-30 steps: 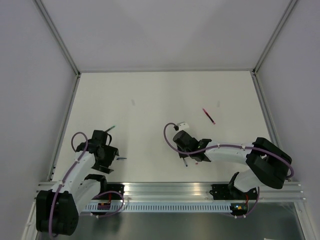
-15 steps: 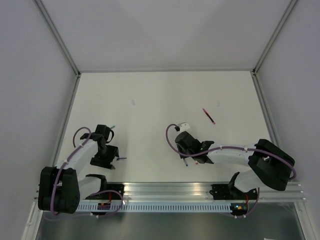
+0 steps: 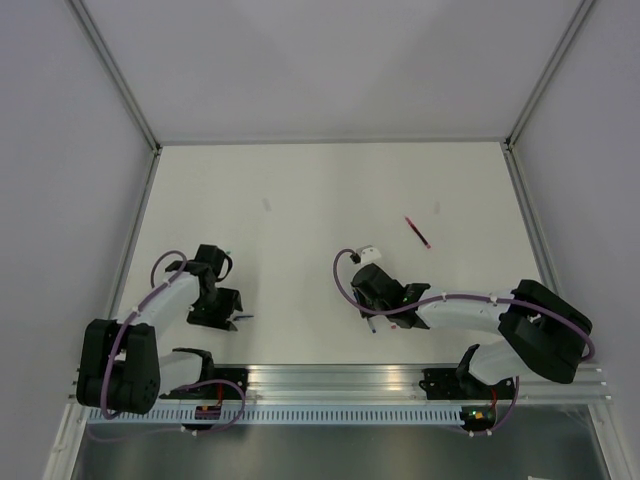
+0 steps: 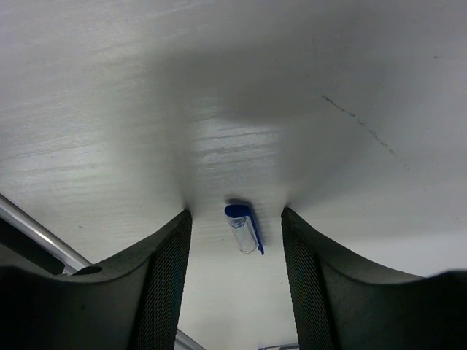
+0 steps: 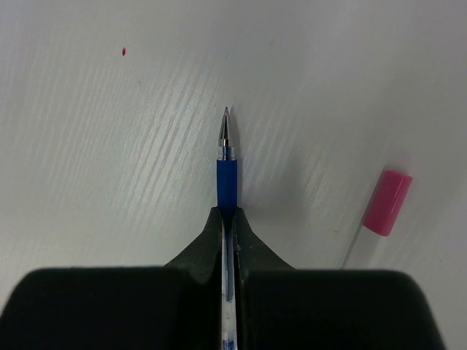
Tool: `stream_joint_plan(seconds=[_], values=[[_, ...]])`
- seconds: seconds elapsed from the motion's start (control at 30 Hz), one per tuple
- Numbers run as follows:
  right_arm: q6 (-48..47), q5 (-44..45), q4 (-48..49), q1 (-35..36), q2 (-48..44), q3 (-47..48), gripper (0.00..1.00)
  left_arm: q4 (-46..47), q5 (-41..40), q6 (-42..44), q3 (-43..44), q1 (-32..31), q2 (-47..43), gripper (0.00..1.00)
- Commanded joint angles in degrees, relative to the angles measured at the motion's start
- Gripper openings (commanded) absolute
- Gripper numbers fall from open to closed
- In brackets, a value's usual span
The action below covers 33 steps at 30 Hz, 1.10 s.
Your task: Insert the pens into the pen caps
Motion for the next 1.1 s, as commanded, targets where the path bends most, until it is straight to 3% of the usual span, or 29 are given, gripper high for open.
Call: stream_joint_plan(seconds=[0.0, 0.1, 0.2, 0.4, 0.53, 0.8, 1.0, 1.07], values=[[0.1, -3.1, -4.2, 0.4, 0.5, -2.2, 0.00, 2.6, -2.1, -4.8, -1.5, -2.8, 3.7, 0.58], [0.1, -3.2, -4.4, 0.5, 0.4, -2.3, 0.00, 3.7, -2.1, -5.1, -1.0, -3.9, 6.6, 0.55], [0.1, -3.3, -4.2, 0.4, 0.2, -2.4, 0.00, 3.2, -2.9, -4.6, -0.3, -4.4, 7.9, 0.46], [0.0, -3.6, -4.2, 0.5, 0.3, -2.3, 0.00, 4.6, -4.5, -4.2, -1.8, -4.4, 6.8, 0.15], [-0.1, -3.9, -4.2, 0.4, 0.4, -2.3, 0.00, 6.9, -3.8, -2.1, -1.9, -4.4, 7.7, 0.02], [-2.0, -11.2, -2.4, 0.8, -3.1, -0.9, 0.00, 12.3, -2.4, 10.8, 1.2, -4.4, 2.9, 0.02], [-4.2, -18.5, -1.1, 1.0, -12.6, 2.6, 0.00, 19.5, 1.2, 23.7, 5.4, -4.4, -11.3, 0.02], [-5.5, -20.8, -0.3, 1.2, -16.3, 3.1, 0.00, 25.1, 6.2, 27.5, 6.3, -4.4, -16.0, 0.02]])
